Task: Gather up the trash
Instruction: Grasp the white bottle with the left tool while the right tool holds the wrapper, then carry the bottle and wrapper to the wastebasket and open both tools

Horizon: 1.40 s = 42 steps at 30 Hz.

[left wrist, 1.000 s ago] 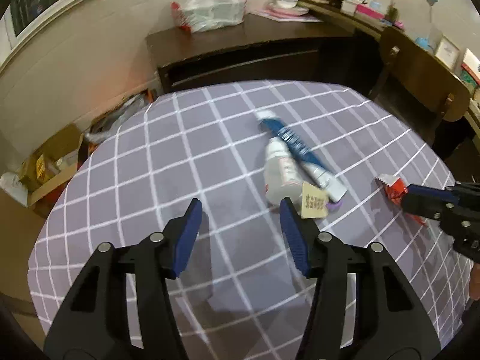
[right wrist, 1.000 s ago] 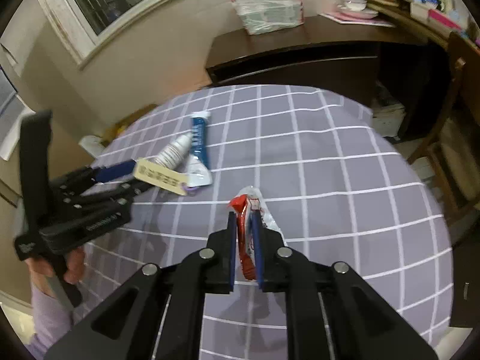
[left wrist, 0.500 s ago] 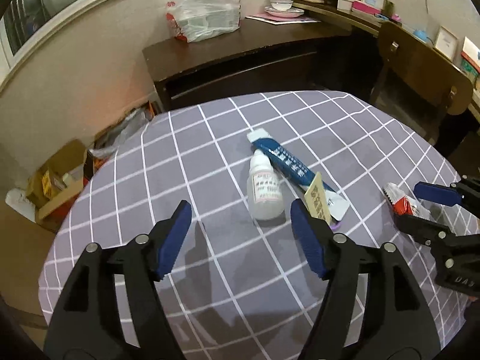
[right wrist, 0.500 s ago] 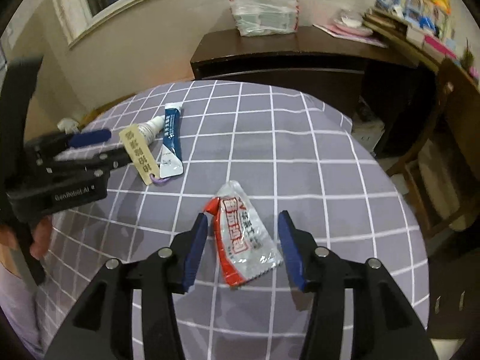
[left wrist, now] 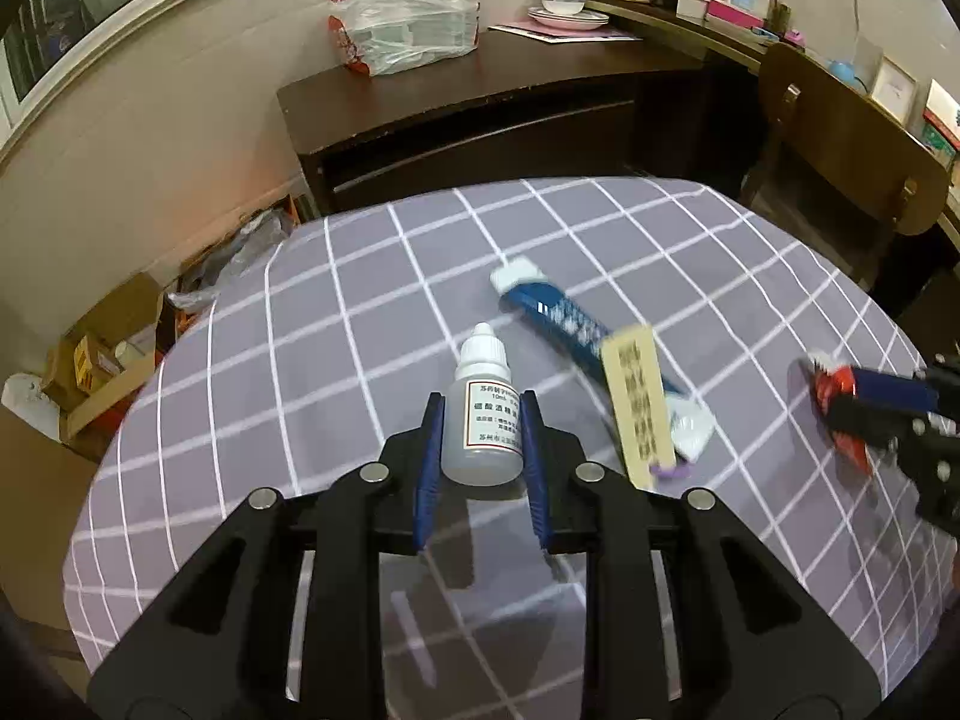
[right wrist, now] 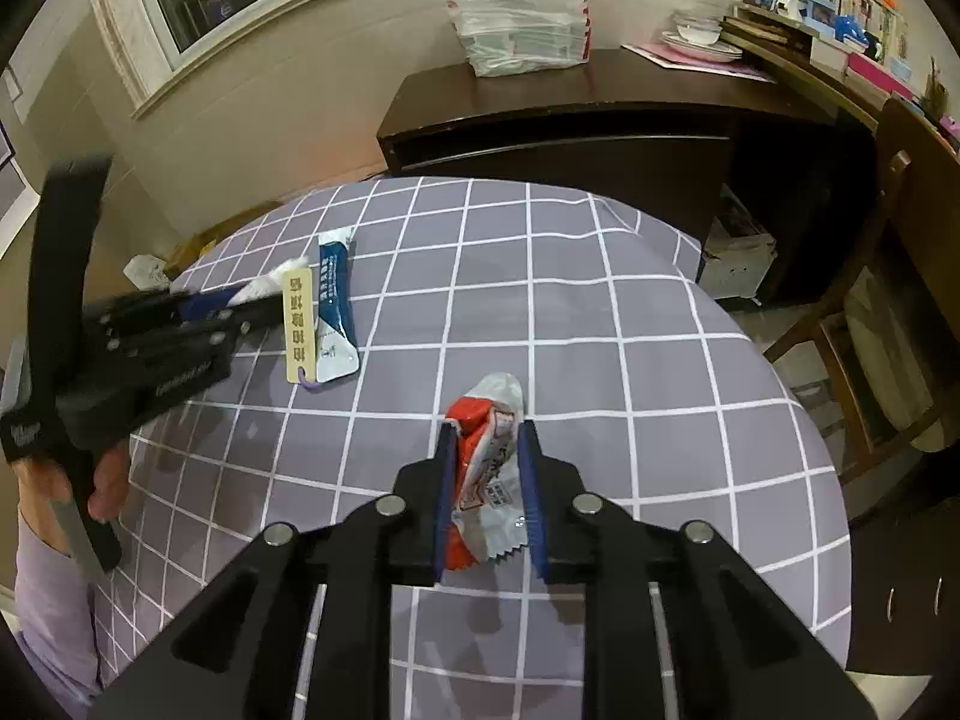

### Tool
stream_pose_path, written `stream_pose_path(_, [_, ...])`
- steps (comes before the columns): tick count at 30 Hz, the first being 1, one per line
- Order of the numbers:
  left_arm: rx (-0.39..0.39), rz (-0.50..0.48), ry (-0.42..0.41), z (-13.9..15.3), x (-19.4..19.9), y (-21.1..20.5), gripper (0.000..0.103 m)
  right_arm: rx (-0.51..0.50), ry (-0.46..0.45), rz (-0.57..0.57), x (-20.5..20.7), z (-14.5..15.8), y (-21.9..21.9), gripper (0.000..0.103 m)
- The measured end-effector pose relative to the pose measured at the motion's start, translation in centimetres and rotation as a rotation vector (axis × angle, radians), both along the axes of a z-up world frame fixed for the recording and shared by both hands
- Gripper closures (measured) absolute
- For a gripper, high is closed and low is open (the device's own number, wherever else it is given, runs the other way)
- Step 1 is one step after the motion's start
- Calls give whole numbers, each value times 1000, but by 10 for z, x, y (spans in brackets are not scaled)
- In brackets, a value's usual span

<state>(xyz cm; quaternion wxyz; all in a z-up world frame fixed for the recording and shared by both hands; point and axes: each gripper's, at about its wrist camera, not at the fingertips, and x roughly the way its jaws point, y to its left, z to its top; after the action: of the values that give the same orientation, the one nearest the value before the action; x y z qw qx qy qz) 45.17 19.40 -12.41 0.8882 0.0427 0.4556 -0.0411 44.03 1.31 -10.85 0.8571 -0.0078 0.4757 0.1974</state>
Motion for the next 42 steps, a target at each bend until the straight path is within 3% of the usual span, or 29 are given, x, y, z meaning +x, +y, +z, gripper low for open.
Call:
stream_pose_path(10, [-22,48,0,8,-53,1,79,14,13,-5,-21,6,-3,85])
stream_pose_path(21, [-63,50,-13,22,-111,-20,79,36,10,-32,-78,14,-37,85])
stream_pose_path(29, [-89,1,-32,35,-140,-75,79,51,-2,-110,-115,21,-94,85])
stream_pose_path(42, [-87,-213,-48,48,-156,-216,79,72,-38,-317,-170,29,-229,85])
